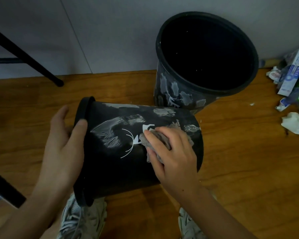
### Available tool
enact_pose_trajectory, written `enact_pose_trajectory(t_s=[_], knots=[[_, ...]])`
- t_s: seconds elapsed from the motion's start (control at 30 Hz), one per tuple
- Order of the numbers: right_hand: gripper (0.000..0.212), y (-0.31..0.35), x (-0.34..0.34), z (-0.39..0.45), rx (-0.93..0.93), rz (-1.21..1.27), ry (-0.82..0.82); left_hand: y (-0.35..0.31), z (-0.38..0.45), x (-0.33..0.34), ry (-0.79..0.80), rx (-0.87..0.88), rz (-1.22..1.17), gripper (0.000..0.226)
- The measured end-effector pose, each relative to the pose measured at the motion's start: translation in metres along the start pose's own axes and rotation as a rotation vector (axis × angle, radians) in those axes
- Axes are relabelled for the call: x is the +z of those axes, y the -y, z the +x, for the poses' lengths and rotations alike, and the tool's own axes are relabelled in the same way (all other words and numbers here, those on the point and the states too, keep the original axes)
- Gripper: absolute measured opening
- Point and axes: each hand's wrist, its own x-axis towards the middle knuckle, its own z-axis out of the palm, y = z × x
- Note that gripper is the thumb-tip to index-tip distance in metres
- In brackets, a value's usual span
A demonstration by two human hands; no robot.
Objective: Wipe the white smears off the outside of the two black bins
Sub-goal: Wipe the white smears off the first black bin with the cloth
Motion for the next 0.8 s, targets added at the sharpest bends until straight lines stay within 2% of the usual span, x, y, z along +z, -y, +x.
enact_pose_trajectory(t_s=[0.07, 0.13, 0.17, 0.27, 0.37, 0.5, 0.6, 0.7, 0.8], knots=[[0.029, 0.000, 0.000, -0.001, -0.004, 0.004, 0.005, -0.011, 0.018, 0.006, 0.044, -0.045, 0.012, 0.043], [0.027, -0.001, 0.000, -0.005, -0.031, 0.006, 0.008, -0.016, 0.027, 0.009, 0.066, -0.028, 0.035, 0.018], [0.027, -0.003, -0.001, -0.008, -0.046, 0.002, 0.009, -0.017, 0.029, 0.010, 0.059, 0.008, 0.044, 0.016], [0.028, -0.016, -0.007, -0.017, -0.010, -0.031, 0.007, -0.019, 0.026, 0.009, 0.029, 0.107, 0.120, 0.025], [0.031, -0.035, -0.013, -0.017, 0.142, -0.066, -0.046, -0.010, 0.021, 0.005, 0.023, 0.165, 0.184, 0.043], [0.032, -0.044, -0.013, 0.000, 0.264, -0.093, -0.067, 0.000, 0.012, 0.001, 0.011, 0.188, 0.178, 0.047], [0.032, -0.028, -0.007, 0.006, 0.198, -0.079, -0.012, 0.001, 0.014, 0.001, 0.000, 0.195, 0.194, 0.047], [0.027, -0.004, -0.002, -0.004, 0.041, -0.022, 0.037, 0.002, 0.016, 0.001, -0.005, 0.193, 0.205, 0.046], [0.026, -0.009, -0.007, -0.016, -0.031, -0.003, 0.064, 0.003, 0.014, 0.000, -0.002, 0.197, 0.195, 0.046]])
